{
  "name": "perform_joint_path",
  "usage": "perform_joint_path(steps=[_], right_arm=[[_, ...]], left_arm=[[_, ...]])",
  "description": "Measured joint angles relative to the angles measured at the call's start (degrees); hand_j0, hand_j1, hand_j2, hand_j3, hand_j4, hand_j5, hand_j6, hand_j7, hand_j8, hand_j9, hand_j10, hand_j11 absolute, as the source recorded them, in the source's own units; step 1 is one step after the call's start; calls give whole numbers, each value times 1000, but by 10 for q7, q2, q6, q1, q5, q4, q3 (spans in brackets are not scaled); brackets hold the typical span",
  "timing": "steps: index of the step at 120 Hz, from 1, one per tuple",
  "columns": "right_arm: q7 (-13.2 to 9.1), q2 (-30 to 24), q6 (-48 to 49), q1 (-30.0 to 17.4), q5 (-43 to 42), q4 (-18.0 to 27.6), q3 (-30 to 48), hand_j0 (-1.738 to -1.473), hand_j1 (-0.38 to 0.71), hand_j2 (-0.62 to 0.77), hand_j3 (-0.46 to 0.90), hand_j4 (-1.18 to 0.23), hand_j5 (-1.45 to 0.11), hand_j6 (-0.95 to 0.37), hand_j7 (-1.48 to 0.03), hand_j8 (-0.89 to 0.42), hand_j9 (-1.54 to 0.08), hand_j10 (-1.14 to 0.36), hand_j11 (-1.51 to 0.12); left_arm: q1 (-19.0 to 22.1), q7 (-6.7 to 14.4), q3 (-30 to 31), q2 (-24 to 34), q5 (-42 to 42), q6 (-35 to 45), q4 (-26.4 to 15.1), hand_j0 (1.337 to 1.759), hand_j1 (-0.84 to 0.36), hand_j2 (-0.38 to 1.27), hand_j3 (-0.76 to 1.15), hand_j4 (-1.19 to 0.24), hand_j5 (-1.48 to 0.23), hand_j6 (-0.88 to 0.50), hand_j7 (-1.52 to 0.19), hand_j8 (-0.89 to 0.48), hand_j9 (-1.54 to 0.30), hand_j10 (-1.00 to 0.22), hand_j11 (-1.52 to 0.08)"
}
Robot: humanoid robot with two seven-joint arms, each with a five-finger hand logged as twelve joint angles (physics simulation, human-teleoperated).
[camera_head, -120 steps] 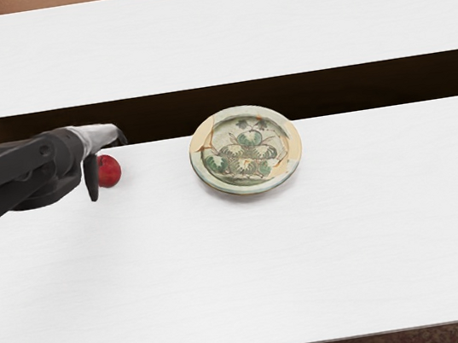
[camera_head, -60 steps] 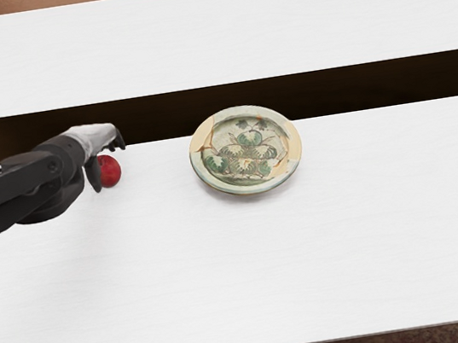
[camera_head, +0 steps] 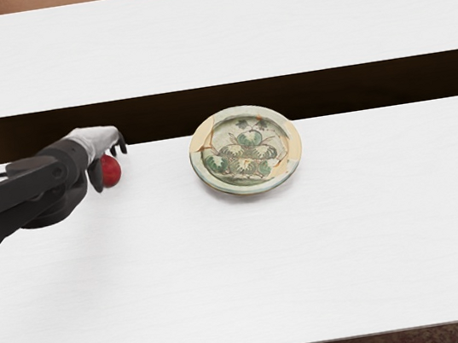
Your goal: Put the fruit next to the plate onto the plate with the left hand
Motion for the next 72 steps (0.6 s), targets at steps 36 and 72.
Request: perform_joint_path(steps=[36,72], right_arm=[[0,0,0,0,0,0,0,-1658,-334,-3,0,-12,-16,-12,-16,-12,-16,-12,-16],[0,0,0,0,0,0,0,-1658,-334,-3,0,-12,-16,-12,-16,-12,-16,-12,-16]], left_arm=[[2,0,18,-3,8,0,2,1658,-152,88,0,-422,-546,-423,-546,-423,-546,-422,-546],[2,0,20,-4,8,0,7,1657,-241,113,0,-523,-684,-458,-686,-521,-686,-521,-687]])
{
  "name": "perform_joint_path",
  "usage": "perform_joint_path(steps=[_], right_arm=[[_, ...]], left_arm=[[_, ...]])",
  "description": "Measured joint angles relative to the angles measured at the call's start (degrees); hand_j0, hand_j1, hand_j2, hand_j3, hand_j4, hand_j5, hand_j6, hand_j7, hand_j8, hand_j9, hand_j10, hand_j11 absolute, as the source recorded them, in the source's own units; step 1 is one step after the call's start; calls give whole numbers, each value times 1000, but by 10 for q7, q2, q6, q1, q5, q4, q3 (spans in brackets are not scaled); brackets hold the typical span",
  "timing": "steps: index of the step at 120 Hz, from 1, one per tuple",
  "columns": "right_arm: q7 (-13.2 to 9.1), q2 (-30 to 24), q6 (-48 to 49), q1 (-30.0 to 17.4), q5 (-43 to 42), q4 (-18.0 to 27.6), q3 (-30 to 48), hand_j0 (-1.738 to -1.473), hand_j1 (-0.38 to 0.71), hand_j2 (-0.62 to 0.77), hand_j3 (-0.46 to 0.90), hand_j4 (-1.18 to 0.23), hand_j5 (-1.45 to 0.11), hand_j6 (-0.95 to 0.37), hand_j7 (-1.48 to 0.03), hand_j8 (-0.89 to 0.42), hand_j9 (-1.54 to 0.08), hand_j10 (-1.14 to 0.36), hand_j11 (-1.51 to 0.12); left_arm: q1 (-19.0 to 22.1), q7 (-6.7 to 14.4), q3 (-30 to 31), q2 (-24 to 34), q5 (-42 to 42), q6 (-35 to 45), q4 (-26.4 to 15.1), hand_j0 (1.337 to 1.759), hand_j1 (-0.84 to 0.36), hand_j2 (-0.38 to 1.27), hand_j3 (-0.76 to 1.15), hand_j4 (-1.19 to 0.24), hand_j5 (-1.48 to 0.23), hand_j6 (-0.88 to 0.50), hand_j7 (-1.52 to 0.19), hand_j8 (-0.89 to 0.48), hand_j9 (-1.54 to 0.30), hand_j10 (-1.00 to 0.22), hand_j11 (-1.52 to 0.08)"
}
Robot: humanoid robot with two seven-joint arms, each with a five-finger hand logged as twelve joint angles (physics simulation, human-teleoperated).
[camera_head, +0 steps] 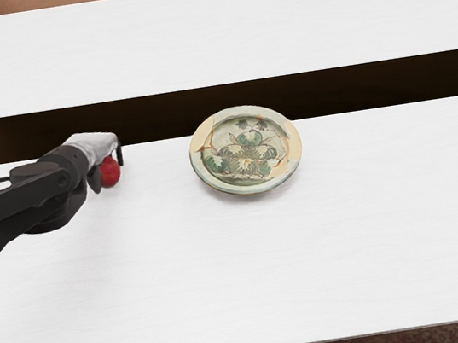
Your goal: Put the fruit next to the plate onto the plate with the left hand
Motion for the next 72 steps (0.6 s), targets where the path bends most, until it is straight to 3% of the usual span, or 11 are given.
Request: perform_joint_path(steps=[20,45,63,72], right_arm=[[0,0,0,0,0,0,0,-1658,-334,-3,0,-12,-16,-12,-16,-12,-16,-12,-16],[0,0,0,0,0,0,0,-1658,-334,-3,0,-12,-16,-12,-16,-12,-16,-13,-16],[0,0,0,0,0,0,0,-1658,-334,-3,0,-13,-17,-12,-17,-13,-17,-13,-17],[0,0,0,0,0,0,0,-1658,-334,-3,0,-13,-17,-12,-17,-13,-17,-13,-17]], left_arm=[[0,0,4,0,0,0,3,1653,-243,78,0,-583,-757,-411,-768,-490,-775,-568,-776],[2,0,7,0,2,2,5,1648,-247,41,0,-545,-841,-373,-866,-461,-882,-628,-883],[2,1,8,0,-1,2,5,1645,-285,68,0,-495,-935,-310,-957,-414,-981,-697,-980],[2,1,8,0,-3,1,5,1643,-339,158,0,-446,-996,-260,-1015,-364,-1042,-736,-1041]])
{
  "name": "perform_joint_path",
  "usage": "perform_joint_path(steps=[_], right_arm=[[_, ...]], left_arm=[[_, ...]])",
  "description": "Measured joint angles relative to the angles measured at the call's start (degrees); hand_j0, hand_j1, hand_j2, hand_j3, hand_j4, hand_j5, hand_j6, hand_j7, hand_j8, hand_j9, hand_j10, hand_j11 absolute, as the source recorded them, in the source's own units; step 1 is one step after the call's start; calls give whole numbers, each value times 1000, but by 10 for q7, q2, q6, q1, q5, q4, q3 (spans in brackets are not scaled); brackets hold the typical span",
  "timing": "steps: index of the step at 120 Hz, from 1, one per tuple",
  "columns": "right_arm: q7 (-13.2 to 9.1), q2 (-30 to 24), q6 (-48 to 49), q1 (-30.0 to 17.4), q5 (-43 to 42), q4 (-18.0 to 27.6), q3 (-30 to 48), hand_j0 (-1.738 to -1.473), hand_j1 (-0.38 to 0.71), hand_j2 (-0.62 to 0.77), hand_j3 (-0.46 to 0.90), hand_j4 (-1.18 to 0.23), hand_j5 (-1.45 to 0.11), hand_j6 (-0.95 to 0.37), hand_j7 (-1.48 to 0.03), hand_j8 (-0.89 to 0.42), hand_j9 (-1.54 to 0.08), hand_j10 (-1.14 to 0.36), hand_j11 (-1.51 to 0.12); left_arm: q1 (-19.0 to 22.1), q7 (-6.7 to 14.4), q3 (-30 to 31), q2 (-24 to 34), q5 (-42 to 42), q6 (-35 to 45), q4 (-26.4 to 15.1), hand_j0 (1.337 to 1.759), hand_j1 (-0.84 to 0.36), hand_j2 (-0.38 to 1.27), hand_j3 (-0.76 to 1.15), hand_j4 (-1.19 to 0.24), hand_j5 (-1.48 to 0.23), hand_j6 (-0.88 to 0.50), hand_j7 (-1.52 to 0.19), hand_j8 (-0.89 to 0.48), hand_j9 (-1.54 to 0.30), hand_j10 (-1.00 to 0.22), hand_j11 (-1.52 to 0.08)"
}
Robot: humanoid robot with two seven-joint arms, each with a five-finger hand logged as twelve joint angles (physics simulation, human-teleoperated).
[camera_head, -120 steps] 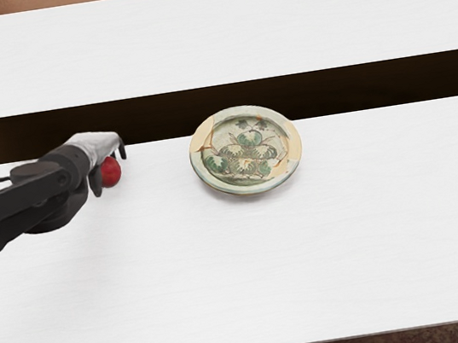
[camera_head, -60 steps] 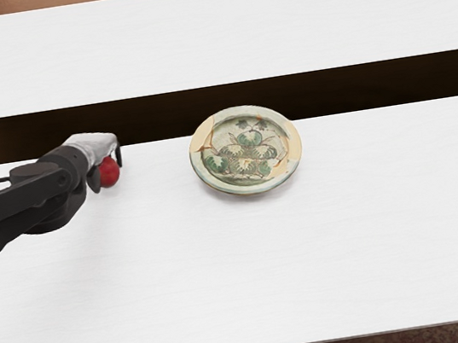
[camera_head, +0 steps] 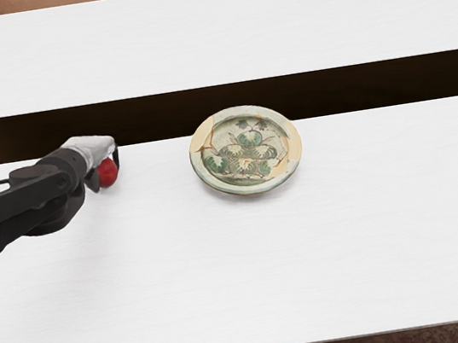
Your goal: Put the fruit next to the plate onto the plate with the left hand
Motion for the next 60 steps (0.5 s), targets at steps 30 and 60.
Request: perform_joint_path(steps=[30,60], right_arm=[[0,0,0,0,0,0,0,-1658,-334,-3,0,-13,-17,-12,-17,-13,-17,-13,-17],[0,0,0,1,0,0,0,-1658,-334,-3,0,-12,-17,-12,-17,-12,-17,-13,-17]], left_arm=[[-12,0,-25,1,-53,-3,-1,1639,-362,167,0,-341,-1138,-162,-1126,-285,-1151,-803,-1156],[-12,0,-175,10,-249,-11,-2,1637,-375,179,0,-302,-1184,-127,-1163,-259,-1178,-823,-1187]])
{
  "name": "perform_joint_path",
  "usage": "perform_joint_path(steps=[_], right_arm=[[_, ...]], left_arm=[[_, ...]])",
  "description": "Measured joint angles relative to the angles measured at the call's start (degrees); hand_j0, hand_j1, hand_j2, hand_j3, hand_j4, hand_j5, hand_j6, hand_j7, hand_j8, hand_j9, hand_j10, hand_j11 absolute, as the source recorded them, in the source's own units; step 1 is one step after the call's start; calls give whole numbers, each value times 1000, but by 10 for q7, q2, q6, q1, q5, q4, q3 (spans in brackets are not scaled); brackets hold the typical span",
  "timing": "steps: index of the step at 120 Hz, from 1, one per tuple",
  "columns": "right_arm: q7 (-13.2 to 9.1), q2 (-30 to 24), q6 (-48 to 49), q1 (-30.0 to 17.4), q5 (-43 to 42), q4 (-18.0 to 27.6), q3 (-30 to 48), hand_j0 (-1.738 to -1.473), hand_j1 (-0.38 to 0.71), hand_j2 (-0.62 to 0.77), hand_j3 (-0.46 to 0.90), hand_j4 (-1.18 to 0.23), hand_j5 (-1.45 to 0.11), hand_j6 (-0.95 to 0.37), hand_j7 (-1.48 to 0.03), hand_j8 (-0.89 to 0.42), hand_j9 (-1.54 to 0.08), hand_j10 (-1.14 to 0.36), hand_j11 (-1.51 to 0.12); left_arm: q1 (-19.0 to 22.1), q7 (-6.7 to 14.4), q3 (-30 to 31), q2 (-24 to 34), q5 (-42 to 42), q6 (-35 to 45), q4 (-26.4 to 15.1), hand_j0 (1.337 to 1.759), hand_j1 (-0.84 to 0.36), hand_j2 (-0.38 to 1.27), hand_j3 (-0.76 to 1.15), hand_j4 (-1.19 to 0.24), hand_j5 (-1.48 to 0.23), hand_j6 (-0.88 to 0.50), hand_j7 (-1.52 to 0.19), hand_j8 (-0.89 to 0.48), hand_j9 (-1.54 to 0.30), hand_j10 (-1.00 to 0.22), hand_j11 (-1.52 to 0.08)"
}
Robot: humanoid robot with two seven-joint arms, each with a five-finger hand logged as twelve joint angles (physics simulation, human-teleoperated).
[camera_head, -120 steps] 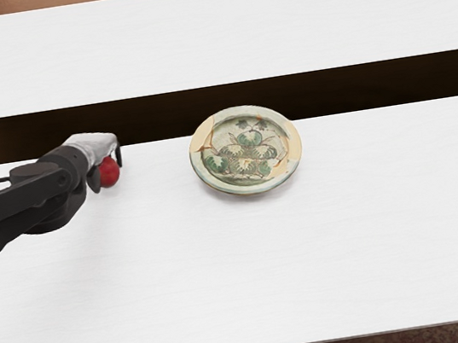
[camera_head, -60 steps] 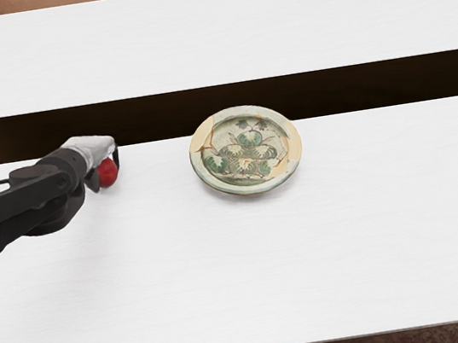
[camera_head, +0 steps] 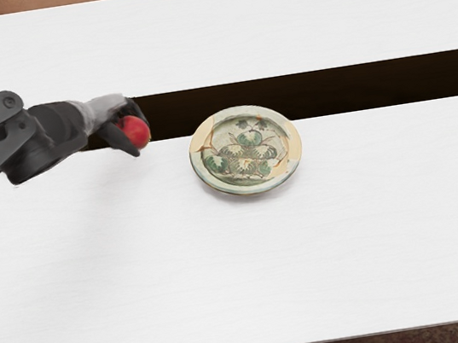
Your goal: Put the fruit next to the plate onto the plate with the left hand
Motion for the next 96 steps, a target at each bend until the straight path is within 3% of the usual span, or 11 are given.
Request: perform_joint_path(steps=[20,35,48,66,80,96], right_arm=[[0,0,0,0,0,0,0,-1658,-334,-3,0,-12,-16,-12,-17,-12,-16,-13,-17],[0,0,0,-1,0,0,0,-1658,-333,-3,0,-13,-17,-12,-17,-12,-17,-13,-17],[0,0,0,-2,0,0,0,-1658,-334,-3,0,-13,-17,-12,-17,-13,-17,-13,-17],[0,0,0,-2,0,0,0,-1658,-334,-3,0,-13,-17,-13,-17,-13,-17,-13,-17],[0,0,0,-2,0,0,0,-1658,-334,-3,0,-13,-17,-13,-17,-13,-17,-13,-17],[0,0,0,-2,0,0,0,-1658,-333,-3,0,-13,-17,-13,-17,-13,-17,-13,-17]], left_arm=[[-1,0,-97,-8,-133,-49,-2,1637,-380,177,0,-295,-1193,-120,-1169,-255,-1184,-828,-1195],[-16,0,-145,-50,-174,-85,-4,1637,-388,174,0,-287,-1197,-114,-1172,-248,-1188,-833,-1198],[-26,0,-161,-80,-186,-95,-4,1638,-455,381,0,-255,-1190,-93,-1169,-236,-1187,-836,-1197],[-50,-1,-157,-107,-171,-98,-3,1641,-378,356,0,-321,-1207,-148,-1181,-277,-1185,-841,-1196],[-66,0,-100,-106,-104,-100,2,1643,-282,256,0,-379,-1197,-192,-1177,-344,-1180,-847,-1189],[-59,0,-59,-108,-70,-100,13,1645,-260,226,0,-394,-1204,-210,-1175,-378,-1172,-856,-1177]])
